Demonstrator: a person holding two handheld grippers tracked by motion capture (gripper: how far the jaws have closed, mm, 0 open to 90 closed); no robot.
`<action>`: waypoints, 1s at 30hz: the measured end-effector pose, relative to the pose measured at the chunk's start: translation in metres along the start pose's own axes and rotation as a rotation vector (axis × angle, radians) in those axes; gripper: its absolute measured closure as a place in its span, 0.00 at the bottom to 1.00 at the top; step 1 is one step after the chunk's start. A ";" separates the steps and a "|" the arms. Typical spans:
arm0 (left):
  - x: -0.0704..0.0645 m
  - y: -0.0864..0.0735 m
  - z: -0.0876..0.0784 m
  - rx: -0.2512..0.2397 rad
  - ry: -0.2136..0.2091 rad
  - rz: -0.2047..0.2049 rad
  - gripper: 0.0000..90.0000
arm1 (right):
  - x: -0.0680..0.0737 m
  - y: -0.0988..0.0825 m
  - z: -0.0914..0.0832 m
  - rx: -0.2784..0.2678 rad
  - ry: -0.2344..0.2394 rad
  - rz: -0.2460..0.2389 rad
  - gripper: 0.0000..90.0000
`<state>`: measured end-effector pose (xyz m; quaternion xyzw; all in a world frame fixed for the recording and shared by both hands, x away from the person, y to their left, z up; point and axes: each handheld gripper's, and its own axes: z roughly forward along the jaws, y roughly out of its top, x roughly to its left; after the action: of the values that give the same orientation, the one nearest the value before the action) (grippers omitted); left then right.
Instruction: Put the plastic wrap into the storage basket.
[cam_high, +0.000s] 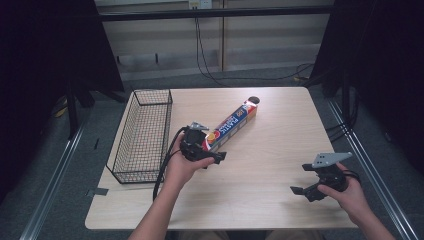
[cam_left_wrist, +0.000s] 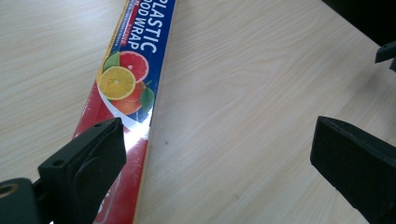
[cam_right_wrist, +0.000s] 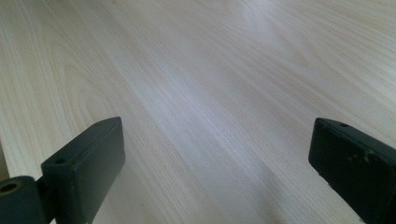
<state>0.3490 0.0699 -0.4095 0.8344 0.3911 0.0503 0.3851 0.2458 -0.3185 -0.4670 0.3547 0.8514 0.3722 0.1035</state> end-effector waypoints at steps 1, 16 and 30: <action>0.001 0.002 0.001 0.006 0.000 -0.003 0.04 | 0.000 0.000 -0.001 0.000 0.000 0.001 0.04; 0.008 0.031 0.026 0.013 0.005 -0.007 0.05 | 0.000 0.001 0.002 -0.007 0.019 0.001 0.04; 0.021 0.047 0.047 0.014 0.027 -0.029 0.06 | -0.002 0.000 0.002 -0.007 0.023 0.000 0.04</action>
<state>0.4105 0.0376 -0.4148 0.8307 0.4086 0.0533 0.3743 0.2480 -0.3189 -0.4680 0.3502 0.8511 0.3793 0.0952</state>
